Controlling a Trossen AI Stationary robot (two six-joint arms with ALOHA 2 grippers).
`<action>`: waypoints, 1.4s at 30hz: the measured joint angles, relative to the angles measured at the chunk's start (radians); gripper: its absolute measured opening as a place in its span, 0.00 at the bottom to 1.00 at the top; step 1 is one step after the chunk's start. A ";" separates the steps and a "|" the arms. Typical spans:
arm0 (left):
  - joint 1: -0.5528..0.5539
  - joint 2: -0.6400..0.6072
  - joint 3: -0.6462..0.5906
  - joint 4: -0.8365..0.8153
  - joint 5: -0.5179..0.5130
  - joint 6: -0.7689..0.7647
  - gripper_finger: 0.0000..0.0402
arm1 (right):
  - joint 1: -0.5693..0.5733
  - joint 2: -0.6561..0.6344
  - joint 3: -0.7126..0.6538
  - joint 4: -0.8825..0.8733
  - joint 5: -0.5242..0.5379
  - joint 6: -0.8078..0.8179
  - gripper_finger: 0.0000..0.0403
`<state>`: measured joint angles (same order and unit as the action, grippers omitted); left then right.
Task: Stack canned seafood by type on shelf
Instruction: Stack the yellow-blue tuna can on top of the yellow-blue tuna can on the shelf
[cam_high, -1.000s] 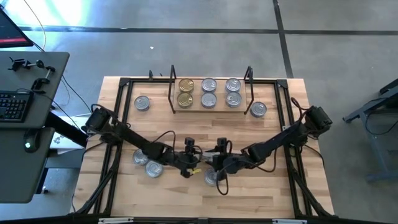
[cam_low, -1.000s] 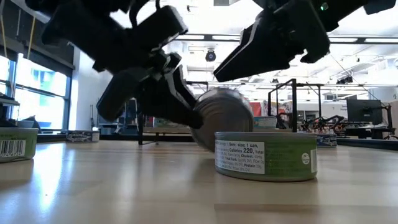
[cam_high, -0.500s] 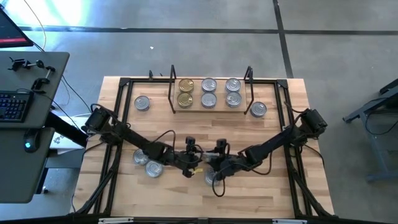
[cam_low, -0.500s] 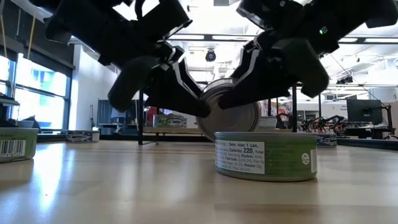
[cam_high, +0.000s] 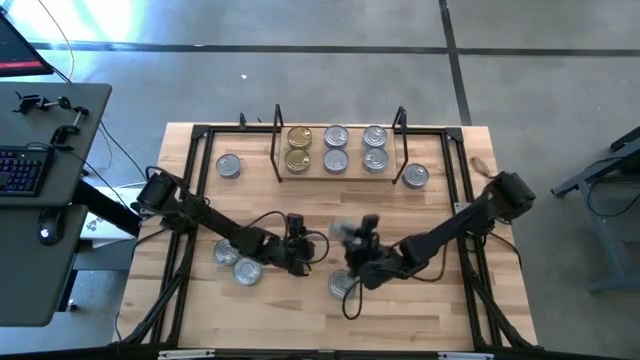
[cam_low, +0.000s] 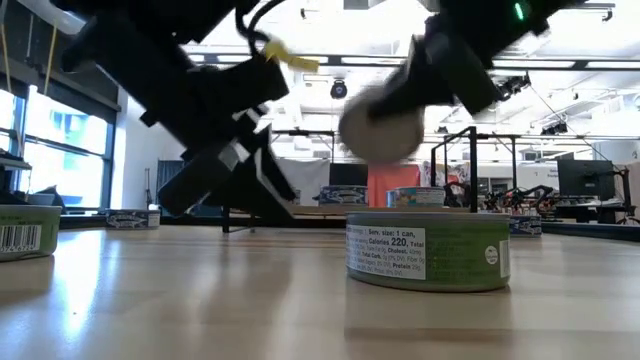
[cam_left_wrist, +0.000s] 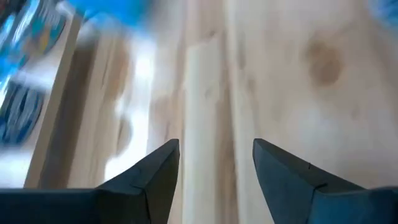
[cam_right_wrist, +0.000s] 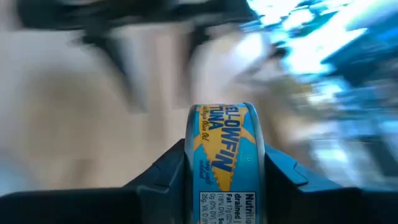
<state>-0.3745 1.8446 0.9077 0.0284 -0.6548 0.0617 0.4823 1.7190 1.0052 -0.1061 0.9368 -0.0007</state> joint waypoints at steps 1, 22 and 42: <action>0.000 0.000 0.000 -0.030 -0.019 -0.039 0.49 | -0.004 -0.024 0.029 -0.071 0.068 -0.022 0.30; 0.041 -0.263 -0.455 0.903 0.067 0.331 0.35 | -0.847 -0.129 0.104 -0.175 -0.345 -0.609 0.30; 0.007 -0.367 -0.457 0.889 0.071 0.301 0.35 | -0.920 -0.023 0.104 -0.209 -0.212 -0.601 0.30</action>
<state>-0.3679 1.4780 0.4507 0.9169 -0.5835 0.3624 -0.4377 1.6962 1.1095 -0.3146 0.7246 -0.6018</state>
